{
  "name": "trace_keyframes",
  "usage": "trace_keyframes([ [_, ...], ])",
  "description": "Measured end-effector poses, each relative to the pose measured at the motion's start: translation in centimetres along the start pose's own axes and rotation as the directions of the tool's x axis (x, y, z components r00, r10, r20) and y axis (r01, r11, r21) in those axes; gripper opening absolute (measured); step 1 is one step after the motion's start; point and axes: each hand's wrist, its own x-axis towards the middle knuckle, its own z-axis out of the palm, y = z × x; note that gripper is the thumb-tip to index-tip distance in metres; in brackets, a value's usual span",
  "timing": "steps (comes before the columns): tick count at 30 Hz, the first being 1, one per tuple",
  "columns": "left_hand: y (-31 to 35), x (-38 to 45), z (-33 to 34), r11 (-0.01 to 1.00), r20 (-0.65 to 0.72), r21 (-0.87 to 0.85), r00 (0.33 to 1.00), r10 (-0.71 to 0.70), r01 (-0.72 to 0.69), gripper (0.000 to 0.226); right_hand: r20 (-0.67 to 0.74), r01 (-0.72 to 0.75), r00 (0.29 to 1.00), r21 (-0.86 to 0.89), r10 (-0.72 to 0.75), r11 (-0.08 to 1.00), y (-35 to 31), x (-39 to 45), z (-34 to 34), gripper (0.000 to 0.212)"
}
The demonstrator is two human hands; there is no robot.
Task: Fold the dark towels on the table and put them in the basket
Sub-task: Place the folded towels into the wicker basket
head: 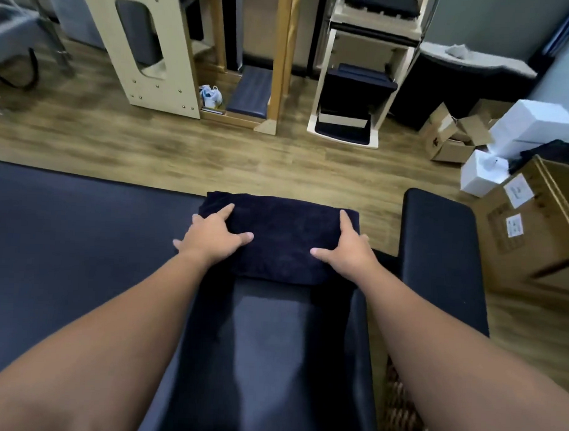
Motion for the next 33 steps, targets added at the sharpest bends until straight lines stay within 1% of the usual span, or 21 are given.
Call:
trace_keyframes([
  [1,-0.3,0.5,0.3,1.000,-0.011,-0.001,1.000,0.004,-0.004,0.090,-0.002,-0.015,1.000,0.008,0.015,1.000,0.2,0.7,0.3,0.116],
  [3,-0.5,1.3,0.9,1.000,-0.039,-0.007,0.999,0.013,-0.013,0.091,-0.015,-0.022,1.000,0.007,0.022,1.000,0.3,1.7,0.8,0.118],
  [5,-0.4,1.4,1.3,1.000,-0.067,-0.013,0.998,0.008,-0.009,0.091,-0.027,-0.008,1.000,-0.043,0.007,0.999,0.2,2.2,1.0,0.115],
  [9,0.5,-0.3,1.3,1.000,-0.080,0.020,0.997,-0.021,0.023,0.083,-0.061,0.002,0.998,-0.150,-0.012,0.989,0.3,1.3,1.5,0.104],
  [14,0.7,-5.0,3.1,0.998,-0.038,0.048,0.999,-0.032,0.034,0.082,-0.048,0.001,0.999,-0.195,-0.010,0.981,4.2,-3.3,1.3,0.099],
  [17,1.1,-9.9,5.8,0.999,-0.006,0.048,1.000,-0.023,0.023,0.083,-0.068,-0.013,0.998,-0.195,0.000,0.981,8.6,-8.4,0.6,0.093],
  [21,1.6,-16.8,9.9,0.998,0.092,-0.060,0.996,0.014,-0.009,0.093,-0.110,-0.029,0.994,-0.221,0.005,0.975,15.3,-14.8,-0.3,0.085],
  [23,2.3,-21.1,12.8,0.992,0.088,-0.115,0.994,0.067,-0.057,0.087,-0.119,-0.041,0.993,-0.214,0.015,0.976,19.7,-18.3,-1.0,0.083],
  [25,3.4,-25.5,15.6,0.981,0.043,-0.152,0.991,0.125,-0.117,0.075,-0.120,-0.070,0.992,-0.188,0.048,0.980,24.1,-21.6,-1.8,0.081],
  [27,4.9,-29.5,18.7,0.972,0.019,-0.136,0.981,0.194,-0.190,0.067,-0.119,-0.098,0.990,-0.141,0.082,0.985,29.1,-24.9,-2.4,0.079],
  [29,6.4,-32.9,21.4,0.965,0.026,-0.106,0.970,0.242,-0.238,0.062,-0.127,-0.129,0.985,-0.107,0.115,0.986,33.5,-27.9,-2.7,0.078],
  [33,7.9,-39.4,28.4,0.952,0.115,-0.027,0.945,0.306,-0.305,0.061,-0.141,-0.247,0.962,-0.086,0.234,0.965,42.4,-34.1,-2.5,0.082],
])
